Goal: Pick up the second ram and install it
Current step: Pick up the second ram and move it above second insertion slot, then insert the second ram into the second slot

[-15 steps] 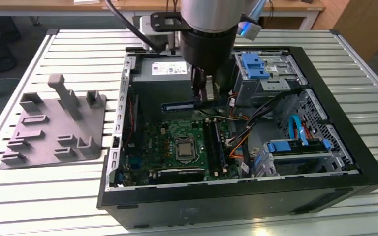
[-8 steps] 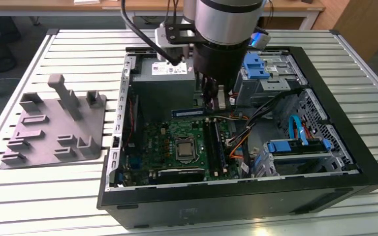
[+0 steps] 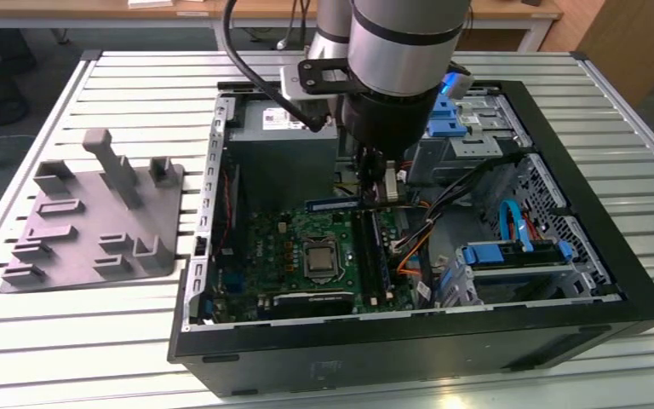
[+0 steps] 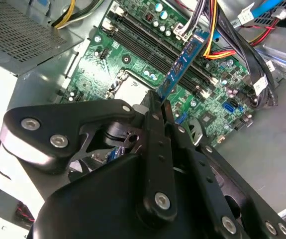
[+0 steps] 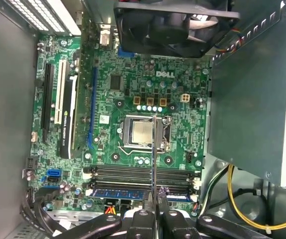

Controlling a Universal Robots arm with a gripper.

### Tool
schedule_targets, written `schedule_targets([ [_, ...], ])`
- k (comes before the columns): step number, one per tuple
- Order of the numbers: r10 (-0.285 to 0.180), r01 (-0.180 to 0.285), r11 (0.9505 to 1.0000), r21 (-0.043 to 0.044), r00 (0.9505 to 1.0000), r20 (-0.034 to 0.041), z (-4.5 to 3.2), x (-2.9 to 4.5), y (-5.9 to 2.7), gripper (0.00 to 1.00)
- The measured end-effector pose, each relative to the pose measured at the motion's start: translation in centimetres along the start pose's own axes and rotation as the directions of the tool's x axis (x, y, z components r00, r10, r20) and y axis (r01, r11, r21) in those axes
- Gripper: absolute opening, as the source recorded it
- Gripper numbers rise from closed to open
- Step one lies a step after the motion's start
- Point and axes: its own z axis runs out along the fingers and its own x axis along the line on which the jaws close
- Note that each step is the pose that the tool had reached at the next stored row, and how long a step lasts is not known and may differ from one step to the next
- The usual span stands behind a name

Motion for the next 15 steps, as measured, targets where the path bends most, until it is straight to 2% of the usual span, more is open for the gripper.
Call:
schedule_targets([
  [13, 0.0, 0.0, 1.0, 0.0, 1.0, 0.0001, 0.02, 0.0, 0.0, 0.14],
  [15, 0.016, -0.016, 0.9999, 0.0006, 0.9999, 0.0001, 0.02, 0.0, -0.01, 0.14],
])
